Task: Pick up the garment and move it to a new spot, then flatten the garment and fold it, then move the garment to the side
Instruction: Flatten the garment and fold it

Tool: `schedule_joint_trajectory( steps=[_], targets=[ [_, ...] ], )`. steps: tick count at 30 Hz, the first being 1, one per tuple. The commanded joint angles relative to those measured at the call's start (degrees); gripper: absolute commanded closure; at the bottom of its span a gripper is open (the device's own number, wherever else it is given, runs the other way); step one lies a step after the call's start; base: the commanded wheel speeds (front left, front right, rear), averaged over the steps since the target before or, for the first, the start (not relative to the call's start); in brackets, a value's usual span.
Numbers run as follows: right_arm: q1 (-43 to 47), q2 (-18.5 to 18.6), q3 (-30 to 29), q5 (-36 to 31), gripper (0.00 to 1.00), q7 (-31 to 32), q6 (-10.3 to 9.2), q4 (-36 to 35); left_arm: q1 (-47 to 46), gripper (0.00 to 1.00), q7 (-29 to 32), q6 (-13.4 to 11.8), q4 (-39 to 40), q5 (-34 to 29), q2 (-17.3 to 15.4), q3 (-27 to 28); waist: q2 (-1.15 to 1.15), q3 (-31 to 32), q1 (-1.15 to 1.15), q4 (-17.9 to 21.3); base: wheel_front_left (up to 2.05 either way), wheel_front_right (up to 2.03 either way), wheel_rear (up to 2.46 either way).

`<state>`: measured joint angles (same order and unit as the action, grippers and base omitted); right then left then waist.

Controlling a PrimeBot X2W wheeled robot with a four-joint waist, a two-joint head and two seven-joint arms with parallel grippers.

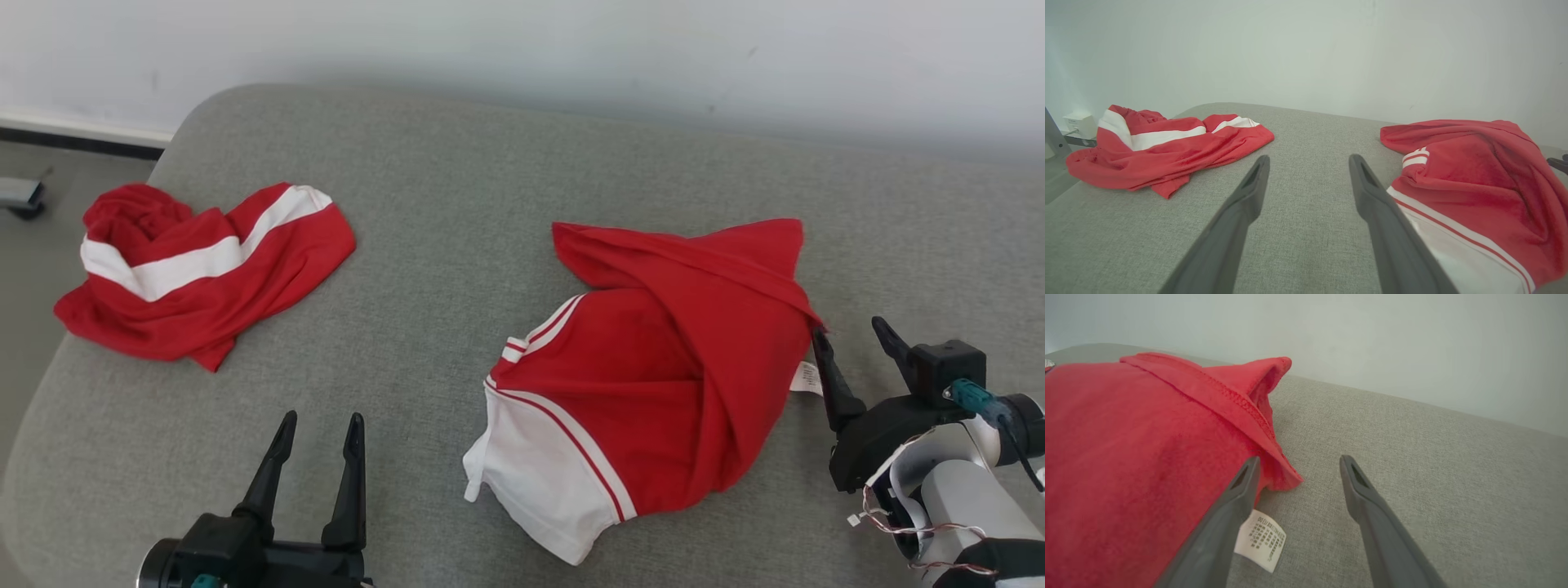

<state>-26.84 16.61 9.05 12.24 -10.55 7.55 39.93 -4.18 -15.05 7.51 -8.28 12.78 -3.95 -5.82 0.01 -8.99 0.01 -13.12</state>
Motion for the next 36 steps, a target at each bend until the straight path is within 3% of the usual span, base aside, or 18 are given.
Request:
schedule_joint_trajectory(
  steps=[1,13,14,15,16,26,36],
  targets=[
    [-1.37,0.71,0.83,0.58,0.00,-0.37,-0.13,2.00,-0.91,0.00,-0.19,-0.06,0.07,0.16,0.24,-0.10,-0.01,-1.75,-0.01,-1.80,0.00,0.00,0.00],
    [-9.75,1.11,6.00,3.03,0.00,-0.95,-0.13,15.77,-2.75,0.00,-0.19,-0.06,-0.10,0.16,0.37,-1.01,-0.01,-3.88,-0.01,-3.26,0.00,0.00,0.00],
    [-10.42,1.20,6.43,3.42,0.58,-0.87,-0.13,16.82,-3.03,0.00,-0.19,-0.06,-0.13,0.12,0.39,-1.20,-0.01,-4.07,-0.01,-3.46,0.00,0.00,0.00],
    [-11.02,1.36,6.86,3.77,0.89,-1.12,-0.13,17.67,-3.20,0.00,-0.19,-0.06,-0.19,0.12,0.39,-1.35,-0.01,-4.19,-0.01,-3.62,0.00,0.00,0.00],
    [-11.48,1.33,7.30,4.21,1.00,-1.47,-0.13,18.43,-3.27,0.00,-0.19,-0.06,-0.28,0.11,0.41,-1.43,-0.01,-4.29,-0.01,-3.76,0.00,0.00,0.00],
    [-10.28,2.31,9.71,8.51,1.00,-4.61,-0.13,16.75,-1.44,0.00,-0.19,-0.06,-0.94,0.17,0.69,0.11,-0.01,-2.41,-0.01,-2.32,0.00,0.00,0.00],
    [1.65,4.34,5.35,10.96,1.00,-4.61,-0.13,0.12,2.10,0.00,-0.19,-0.06,-1.57,0.07,0.78,1.18,-0.01,3.19,-0.01,3.10,0.00,0.00,0.00]
  ],
)
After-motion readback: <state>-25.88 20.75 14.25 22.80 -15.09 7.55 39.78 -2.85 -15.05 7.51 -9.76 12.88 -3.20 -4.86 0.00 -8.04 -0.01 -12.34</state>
